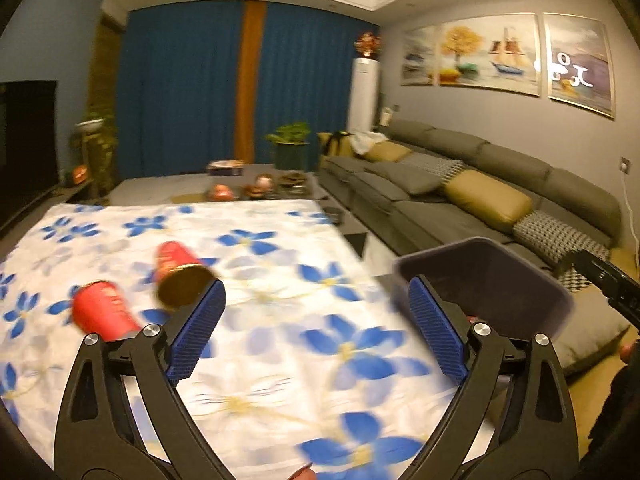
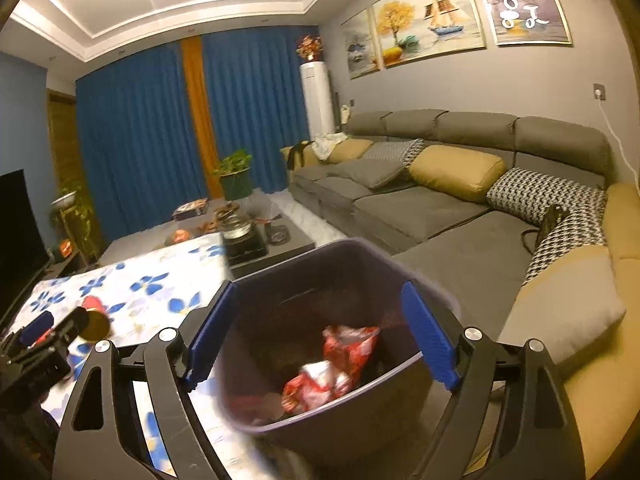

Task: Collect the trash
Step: 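Move both tools back toward the two red paper cups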

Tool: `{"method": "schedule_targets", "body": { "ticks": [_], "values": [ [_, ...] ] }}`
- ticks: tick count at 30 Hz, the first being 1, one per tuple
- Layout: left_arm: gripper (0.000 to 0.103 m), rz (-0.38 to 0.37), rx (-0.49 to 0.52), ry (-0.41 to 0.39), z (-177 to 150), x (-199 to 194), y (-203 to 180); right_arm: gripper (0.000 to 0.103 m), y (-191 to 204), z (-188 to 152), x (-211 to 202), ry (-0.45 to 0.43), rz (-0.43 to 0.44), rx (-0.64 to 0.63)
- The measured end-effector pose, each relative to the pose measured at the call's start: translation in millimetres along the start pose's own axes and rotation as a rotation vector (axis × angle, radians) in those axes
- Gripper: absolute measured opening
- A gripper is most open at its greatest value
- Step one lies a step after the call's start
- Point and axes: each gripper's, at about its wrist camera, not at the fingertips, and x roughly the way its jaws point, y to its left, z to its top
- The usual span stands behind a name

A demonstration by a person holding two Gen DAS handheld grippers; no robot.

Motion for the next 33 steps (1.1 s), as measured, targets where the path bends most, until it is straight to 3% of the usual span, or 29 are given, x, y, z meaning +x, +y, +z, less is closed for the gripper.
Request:
{"method": "schedule_targets", "body": {
  "ticks": [10, 20, 25, 29, 33],
  "values": [
    [0.092, 0.206, -0.100, 0.015, -8, -30, 122, 0.082, 84, -20, 0, 0.045, 0.134, -0.084],
    [0.091, 0.336, -0.198, 0.013, -11, -46, 218, 0.082, 174, -43, 17, 0.105, 0.250, -0.167],
    [0.092, 0.248, -0.216, 0.040, -17, -38, 234, 0.082, 203, -54, 30, 0.132, 0.268, -0.183],
    [0.094, 0.102, -0.132, 0.112, -22, -15, 215, 0.082, 210, -57, 33, 0.140, 0.269, -0.181],
    [0.095, 0.039, -0.034, 0.181, -30, 7, 197, 0.082, 208, -58, 35, 0.139, 0.262, -0.175]
  ]
}}
